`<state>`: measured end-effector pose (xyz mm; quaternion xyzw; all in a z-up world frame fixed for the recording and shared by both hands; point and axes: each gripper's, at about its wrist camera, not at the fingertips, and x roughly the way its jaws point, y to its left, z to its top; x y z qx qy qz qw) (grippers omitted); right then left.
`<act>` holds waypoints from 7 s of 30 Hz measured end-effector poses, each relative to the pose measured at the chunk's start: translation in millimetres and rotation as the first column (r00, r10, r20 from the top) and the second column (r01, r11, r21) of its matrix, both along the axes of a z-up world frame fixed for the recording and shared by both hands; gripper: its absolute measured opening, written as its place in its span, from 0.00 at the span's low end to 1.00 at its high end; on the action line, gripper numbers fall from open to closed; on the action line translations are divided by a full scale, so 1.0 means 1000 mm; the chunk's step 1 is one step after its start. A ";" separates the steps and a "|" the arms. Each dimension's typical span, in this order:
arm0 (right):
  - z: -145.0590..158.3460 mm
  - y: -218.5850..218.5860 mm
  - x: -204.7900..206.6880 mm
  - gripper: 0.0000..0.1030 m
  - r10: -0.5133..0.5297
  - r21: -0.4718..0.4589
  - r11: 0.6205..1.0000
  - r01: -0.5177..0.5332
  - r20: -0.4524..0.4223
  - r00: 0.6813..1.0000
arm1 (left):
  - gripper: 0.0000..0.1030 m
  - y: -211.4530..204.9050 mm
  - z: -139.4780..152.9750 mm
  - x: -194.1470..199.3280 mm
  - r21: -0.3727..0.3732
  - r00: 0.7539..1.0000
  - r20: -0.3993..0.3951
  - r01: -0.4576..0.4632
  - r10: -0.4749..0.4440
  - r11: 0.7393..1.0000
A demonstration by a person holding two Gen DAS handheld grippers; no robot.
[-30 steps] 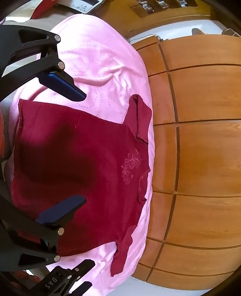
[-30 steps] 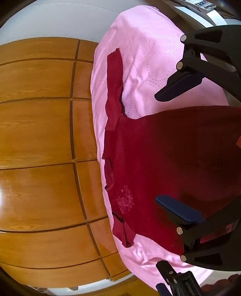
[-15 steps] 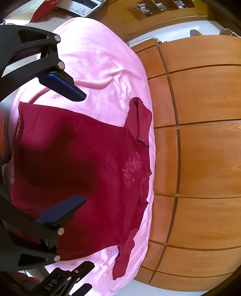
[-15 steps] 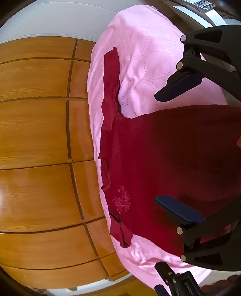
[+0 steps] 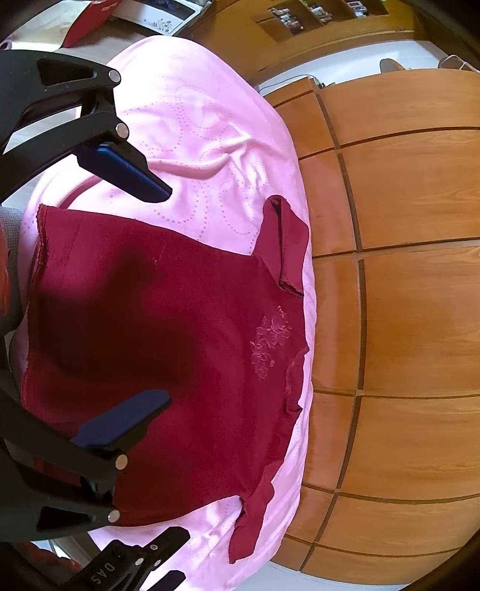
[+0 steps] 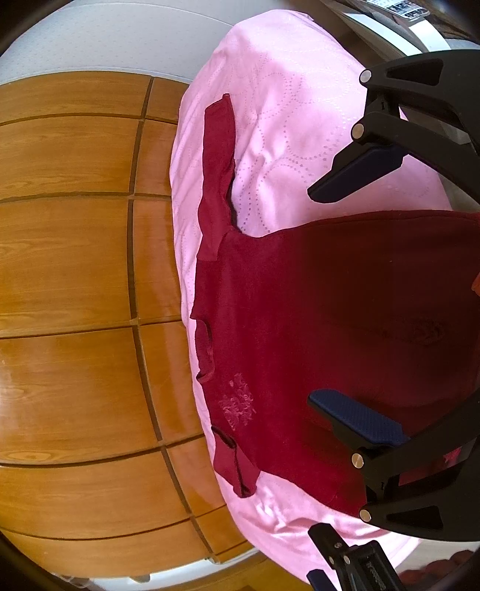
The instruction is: Fold small clothes
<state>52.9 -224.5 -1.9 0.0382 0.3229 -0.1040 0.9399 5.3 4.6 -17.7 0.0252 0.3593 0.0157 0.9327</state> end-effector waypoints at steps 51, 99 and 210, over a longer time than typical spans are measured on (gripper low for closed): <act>-0.065 0.011 0.045 0.97 0.210 0.064 0.977 -0.202 -0.186 0.960 | 0.98 0.057 -0.082 0.062 0.039 0.989 -0.096 -0.112 0.115 0.993; -0.094 0.201 0.347 0.05 0.580 0.174 0.813 -0.555 -0.170 0.797 | 0.98 0.168 -0.138 0.185 0.073 0.877 -0.142 -0.453 0.459 0.889; -0.060 -0.253 0.165 0.58 -0.339 0.494 0.823 0.281 0.030 0.940 | 0.98 0.037 -0.126 0.229 -0.051 0.977 -0.204 -0.079 0.067 0.996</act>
